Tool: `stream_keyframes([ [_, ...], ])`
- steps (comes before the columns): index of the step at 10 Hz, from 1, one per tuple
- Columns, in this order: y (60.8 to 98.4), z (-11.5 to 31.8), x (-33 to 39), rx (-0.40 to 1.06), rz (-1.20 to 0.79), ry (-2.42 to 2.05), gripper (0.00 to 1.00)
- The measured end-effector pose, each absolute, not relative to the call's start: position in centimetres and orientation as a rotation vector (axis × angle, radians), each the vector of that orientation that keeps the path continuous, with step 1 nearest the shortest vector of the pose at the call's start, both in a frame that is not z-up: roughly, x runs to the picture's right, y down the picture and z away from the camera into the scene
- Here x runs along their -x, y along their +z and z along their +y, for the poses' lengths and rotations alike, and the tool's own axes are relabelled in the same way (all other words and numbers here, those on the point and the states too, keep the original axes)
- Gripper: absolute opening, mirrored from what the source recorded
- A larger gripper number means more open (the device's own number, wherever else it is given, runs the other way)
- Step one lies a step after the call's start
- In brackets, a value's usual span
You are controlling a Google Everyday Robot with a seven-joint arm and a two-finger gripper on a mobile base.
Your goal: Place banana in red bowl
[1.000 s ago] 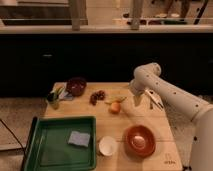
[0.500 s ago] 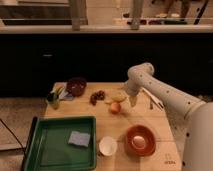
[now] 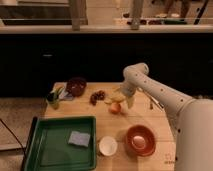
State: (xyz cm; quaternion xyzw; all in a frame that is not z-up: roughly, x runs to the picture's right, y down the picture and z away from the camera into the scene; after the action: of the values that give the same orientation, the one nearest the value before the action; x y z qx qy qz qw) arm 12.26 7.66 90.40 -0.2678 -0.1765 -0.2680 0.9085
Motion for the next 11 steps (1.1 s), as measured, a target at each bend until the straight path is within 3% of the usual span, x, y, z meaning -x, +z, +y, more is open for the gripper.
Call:
stream_keyframes([
  [9, 92.9, 7.6, -10.7, 0.607, -0.463, -0.534, 0.80],
  [11, 93.7, 7.6, -10.5, 0.617, -0.480, -0.534, 0.71],
])
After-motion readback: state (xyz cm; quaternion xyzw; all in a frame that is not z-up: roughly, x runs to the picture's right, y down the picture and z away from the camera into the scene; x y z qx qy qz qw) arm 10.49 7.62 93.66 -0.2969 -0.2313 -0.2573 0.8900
